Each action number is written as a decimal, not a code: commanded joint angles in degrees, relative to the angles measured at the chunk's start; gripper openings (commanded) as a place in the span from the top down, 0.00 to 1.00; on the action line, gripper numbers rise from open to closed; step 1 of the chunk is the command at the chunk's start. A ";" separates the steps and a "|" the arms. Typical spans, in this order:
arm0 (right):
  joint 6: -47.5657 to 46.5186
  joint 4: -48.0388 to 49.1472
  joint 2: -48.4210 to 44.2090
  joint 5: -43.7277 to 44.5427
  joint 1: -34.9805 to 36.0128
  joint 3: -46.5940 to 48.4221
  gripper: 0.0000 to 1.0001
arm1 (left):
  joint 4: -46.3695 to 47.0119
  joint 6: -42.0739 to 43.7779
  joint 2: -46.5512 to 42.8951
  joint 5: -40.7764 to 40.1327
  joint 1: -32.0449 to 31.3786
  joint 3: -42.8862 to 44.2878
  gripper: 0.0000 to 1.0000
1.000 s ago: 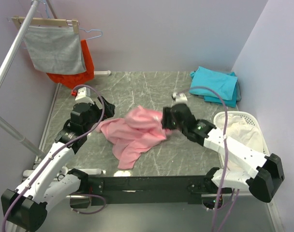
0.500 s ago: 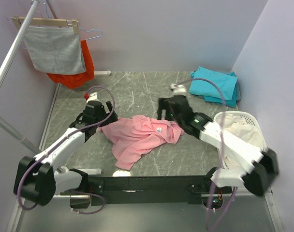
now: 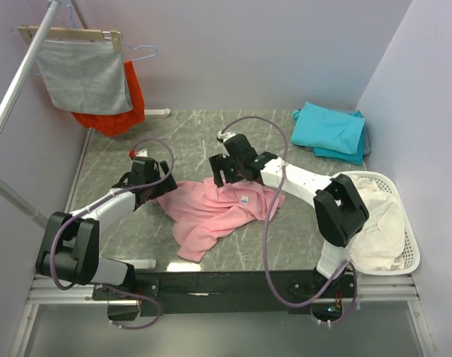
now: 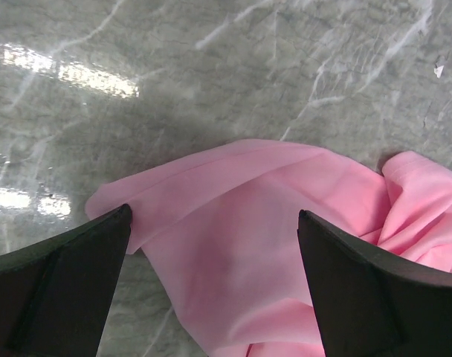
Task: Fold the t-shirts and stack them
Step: Flatten out the tshirt
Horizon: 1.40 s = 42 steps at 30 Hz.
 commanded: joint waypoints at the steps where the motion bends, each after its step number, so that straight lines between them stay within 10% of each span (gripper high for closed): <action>1: -1.22 -0.26 3.11 -5.79 -1.33 3.35 0.20 | 4.52 -0.95 0.30 3.02 0.36 -0.63 0.01; 10: -1.04 -3.78 5.41 -9.13 -2.04 4.14 0.32 | 5.76 -1.12 0.91 4.34 0.36 -3.80 0.01; 13: -0.78 -2.99 5.58 -10.35 -2.48 3.18 0.52 | 7.41 -0.69 1.18 5.83 0.36 -4.77 0.07; 21: 0.98 0.78 2.25 -10.72 -4.15 0.11 0.99 | 9.71 0.37 -1.82 7.06 0.36 -6.62 0.99; 42: -2.01 -5.35 -38.78 8.79 -8.54 3.51 1.00 | -14.71 7.22 -19.12 4.95 1.06 23.07 0.99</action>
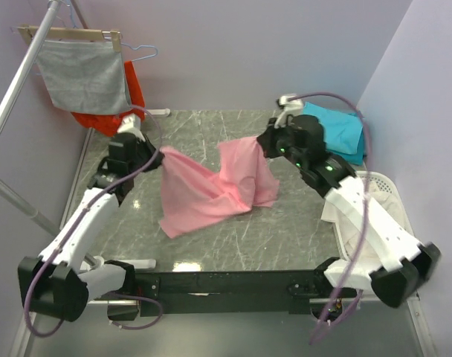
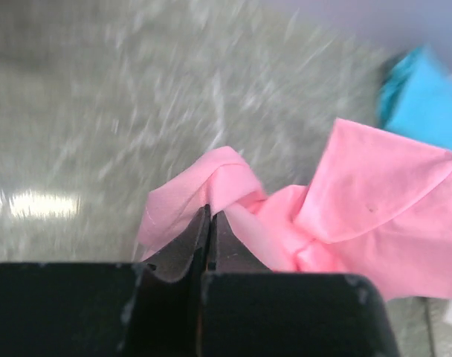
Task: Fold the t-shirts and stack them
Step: Flatten out the tshirt
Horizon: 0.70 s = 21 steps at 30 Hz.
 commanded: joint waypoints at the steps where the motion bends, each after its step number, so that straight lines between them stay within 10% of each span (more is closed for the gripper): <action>1: -1.55 -3.83 -9.13 7.35 -0.44 5.05 1.00 | -8.01 4.03 -6.49 -1.34 0.51 11.43 0.99; 11: 1.35 -12.52 -24.52 9.81 -0.26 7.52 1.00 | -24.53 8.08 -17.02 -8.64 0.60 26.13 0.99; 21: 8.81 -18.34 -28.04 -0.38 -0.26 -9.42 1.00 | -19.64 1.41 -20.29 0.58 0.60 6.99 0.99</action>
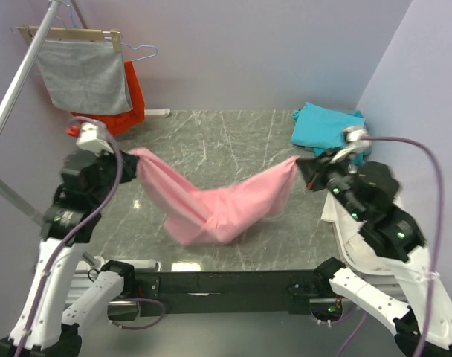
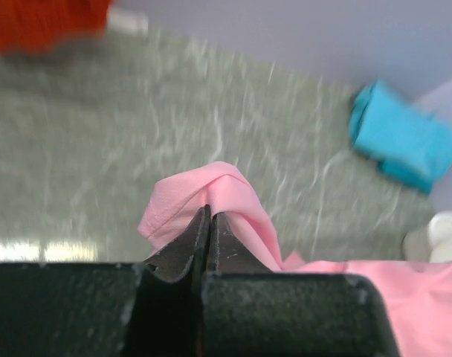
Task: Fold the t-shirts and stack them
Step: Flatten out the tshirt
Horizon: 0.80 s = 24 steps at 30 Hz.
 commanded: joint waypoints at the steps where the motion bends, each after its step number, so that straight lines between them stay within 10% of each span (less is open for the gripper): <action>1: 5.10 -3.76 0.00 -5.23 -0.06 -11.29 1.00 | 4.07 -4.52 1.36 6.73 0.27 -13.36 0.99; 16: -6.32 1.08 21.00 3.21 -4.72 11.45 1.00 | 5.23 1.36 31.34 8.49 0.45 16.91 0.99; 24: 1.40 0.73 10.12 -15.76 -1.83 -11.89 1.00 | 7.42 -1.62 20.63 15.25 0.45 -2.03 0.99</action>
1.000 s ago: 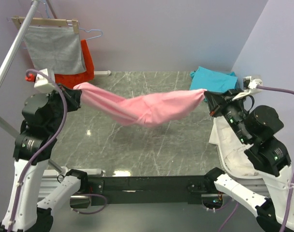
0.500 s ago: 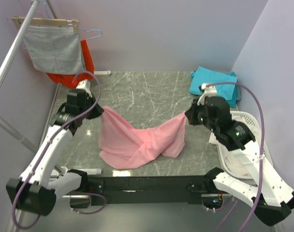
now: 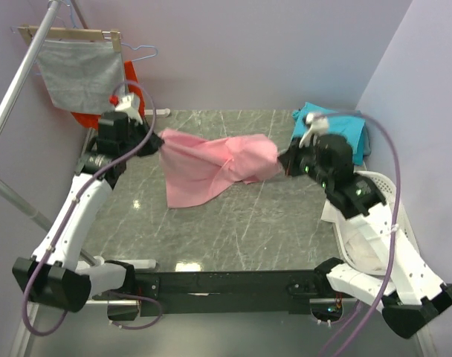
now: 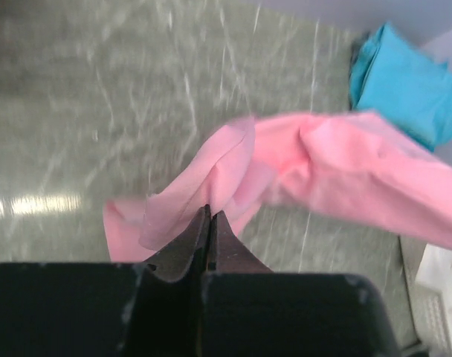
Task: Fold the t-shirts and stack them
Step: Flatten out the tshirt
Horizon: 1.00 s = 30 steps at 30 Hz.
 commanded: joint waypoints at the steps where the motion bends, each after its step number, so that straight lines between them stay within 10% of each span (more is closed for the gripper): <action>1: 5.76 -0.15 -7.46 -12.65 3.96 -15.08 1.00 | 0.43 -2.06 -7.53 5.25 0.10 -14.39 0.99; 5: 14.88 0.38 -12.39 -17.90 11.79 -30.80 0.93 | 0.26 -4.26 -13.95 6.13 0.10 -24.80 0.99; 6: 16.39 0.21 -12.75 -18.54 13.63 -32.50 0.61 | 0.26 -4.62 -14.48 7.00 0.10 -27.51 0.99; 8: 19.56 -2.49 -13.45 -16.81 15.05 -34.35 0.49 | 0.61 -5.23 -15.10 7.54 0.10 -29.29 0.99; 15: 18.96 -4.81 -10.92 17.16 14.36 -26.28 0.26 | 1.22 -4.53 -11.51 5.78 0.10 -27.55 0.99; 30: 8.67 27.01 24.85 -9.22 -1.29 -21.18 0.45 | 6.23 -3.48 -2.54 5.70 0.19 -26.39 0.99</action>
